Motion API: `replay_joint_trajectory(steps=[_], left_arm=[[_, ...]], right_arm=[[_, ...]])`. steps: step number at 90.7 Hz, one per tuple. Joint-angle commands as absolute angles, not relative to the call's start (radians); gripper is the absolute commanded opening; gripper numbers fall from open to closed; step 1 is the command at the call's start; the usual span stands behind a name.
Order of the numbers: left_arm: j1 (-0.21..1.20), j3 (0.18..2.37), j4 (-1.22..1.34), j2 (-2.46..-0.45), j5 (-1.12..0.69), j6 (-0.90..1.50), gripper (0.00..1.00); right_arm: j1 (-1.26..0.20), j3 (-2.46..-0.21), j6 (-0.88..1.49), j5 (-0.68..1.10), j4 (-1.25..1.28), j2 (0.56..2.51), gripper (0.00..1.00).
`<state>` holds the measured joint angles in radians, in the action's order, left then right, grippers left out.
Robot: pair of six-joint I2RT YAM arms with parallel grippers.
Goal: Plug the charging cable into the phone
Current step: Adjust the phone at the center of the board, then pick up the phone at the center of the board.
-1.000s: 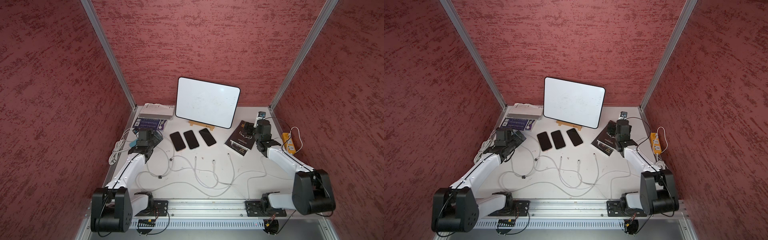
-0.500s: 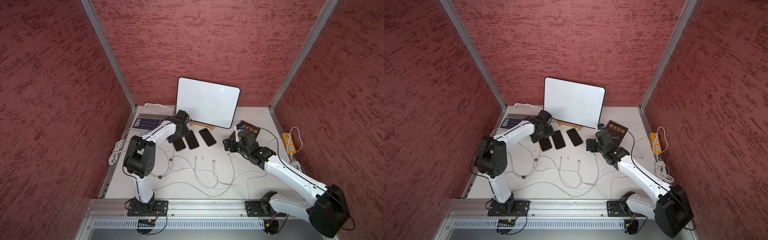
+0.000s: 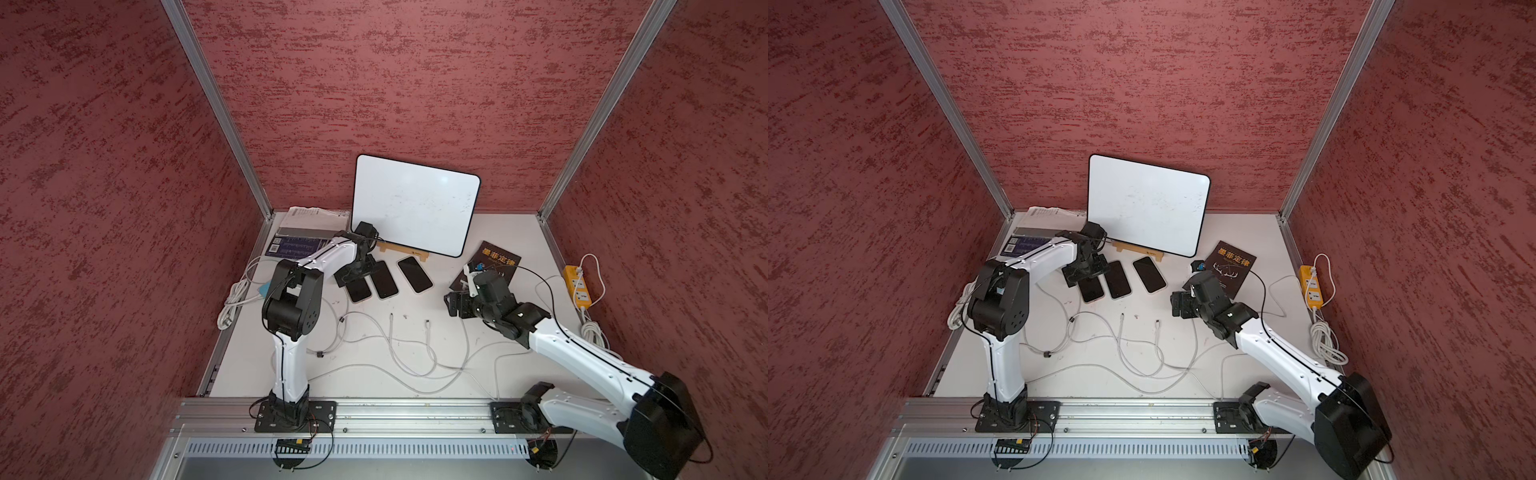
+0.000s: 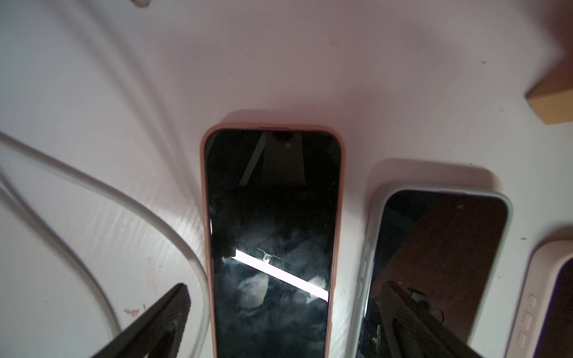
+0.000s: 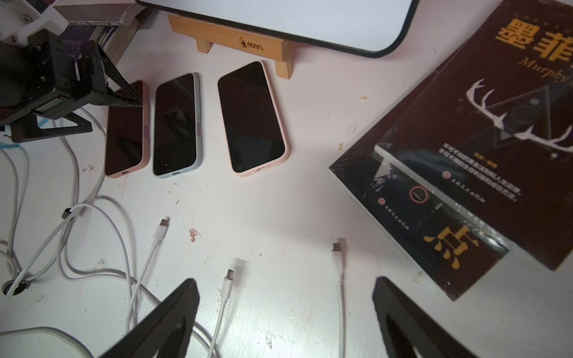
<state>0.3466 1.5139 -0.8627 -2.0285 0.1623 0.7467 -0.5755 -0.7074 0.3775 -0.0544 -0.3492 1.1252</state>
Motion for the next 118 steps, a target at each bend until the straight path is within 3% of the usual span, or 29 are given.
replay_joint_trajectory(steps=[1, 31, 69, 118], left_arm=[[0.325, 1.475, -0.789, -2.047, 0.132, 0.739, 0.98], [0.331, 1.439, -0.781, -2.086, 0.149, 0.741, 0.98], [0.333, 1.395, -0.791, -1.86, 0.16, 0.71, 0.98], [0.218, 1.617, -0.795, -2.065, 0.075, 0.648, 0.94]], right_arm=[[-0.583, -0.705, 0.371, -0.047, -0.331, 1.128, 0.91], [-0.584, -0.713, 0.376, -0.025, -0.316, 1.183, 0.91], [-0.585, -0.712, 0.372, -0.023, -0.315, 1.192, 0.92], [-0.586, -0.709, 0.367, -0.007, -0.308, 1.189, 0.93]])
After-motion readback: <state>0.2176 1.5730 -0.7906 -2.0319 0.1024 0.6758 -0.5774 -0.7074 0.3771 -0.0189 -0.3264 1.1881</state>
